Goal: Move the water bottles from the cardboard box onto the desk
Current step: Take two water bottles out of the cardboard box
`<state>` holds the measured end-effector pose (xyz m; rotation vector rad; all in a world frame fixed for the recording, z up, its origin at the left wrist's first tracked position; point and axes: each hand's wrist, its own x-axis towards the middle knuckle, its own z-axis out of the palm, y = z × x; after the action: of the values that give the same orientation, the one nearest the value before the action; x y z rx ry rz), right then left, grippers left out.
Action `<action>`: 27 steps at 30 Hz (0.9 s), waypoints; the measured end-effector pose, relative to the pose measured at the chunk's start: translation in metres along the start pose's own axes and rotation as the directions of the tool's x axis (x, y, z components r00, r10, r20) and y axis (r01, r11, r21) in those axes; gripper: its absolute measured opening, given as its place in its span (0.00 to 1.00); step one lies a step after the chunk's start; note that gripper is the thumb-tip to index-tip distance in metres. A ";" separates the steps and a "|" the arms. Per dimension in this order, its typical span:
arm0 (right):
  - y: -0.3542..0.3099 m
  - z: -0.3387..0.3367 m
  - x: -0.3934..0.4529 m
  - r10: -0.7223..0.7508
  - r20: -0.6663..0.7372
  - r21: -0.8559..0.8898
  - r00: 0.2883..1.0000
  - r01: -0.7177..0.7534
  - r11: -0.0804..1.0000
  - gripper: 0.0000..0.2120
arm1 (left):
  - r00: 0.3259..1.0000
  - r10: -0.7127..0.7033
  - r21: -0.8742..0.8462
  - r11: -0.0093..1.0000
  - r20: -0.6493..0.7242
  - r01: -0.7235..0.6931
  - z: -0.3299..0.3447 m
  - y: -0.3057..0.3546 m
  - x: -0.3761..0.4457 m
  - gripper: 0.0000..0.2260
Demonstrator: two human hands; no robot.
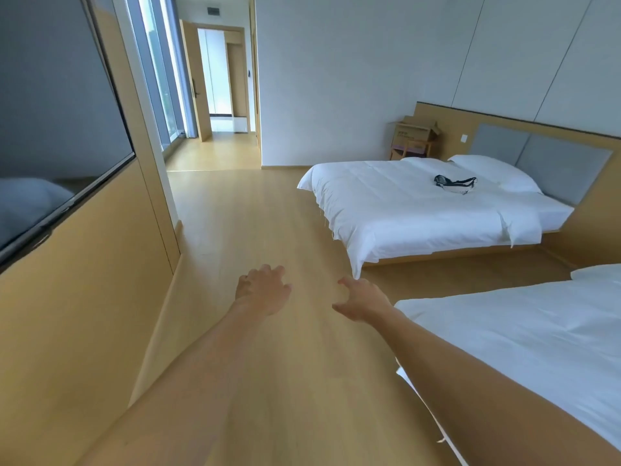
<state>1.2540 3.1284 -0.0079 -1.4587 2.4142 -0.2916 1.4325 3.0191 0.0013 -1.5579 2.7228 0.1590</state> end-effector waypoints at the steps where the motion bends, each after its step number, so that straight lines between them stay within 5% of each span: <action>1: -0.003 0.000 0.013 0.005 0.000 0.003 1.000 -0.005 1.000 0.29 | 1.000 0.001 -0.003 1.000 0.008 -0.001 -0.001 -0.005 0.014 0.22; 27: -0.025 -0.039 0.452 -0.101 0.058 0.088 0.993 0.096 0.991 0.29 | 0.981 -0.178 0.001 0.984 0.082 0.179 -0.030 -0.039 0.408 0.23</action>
<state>1.0631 2.7167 -0.0322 -1.5283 2.2569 -0.3618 1.2607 2.6459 0.0072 -1.7457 2.5082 0.2246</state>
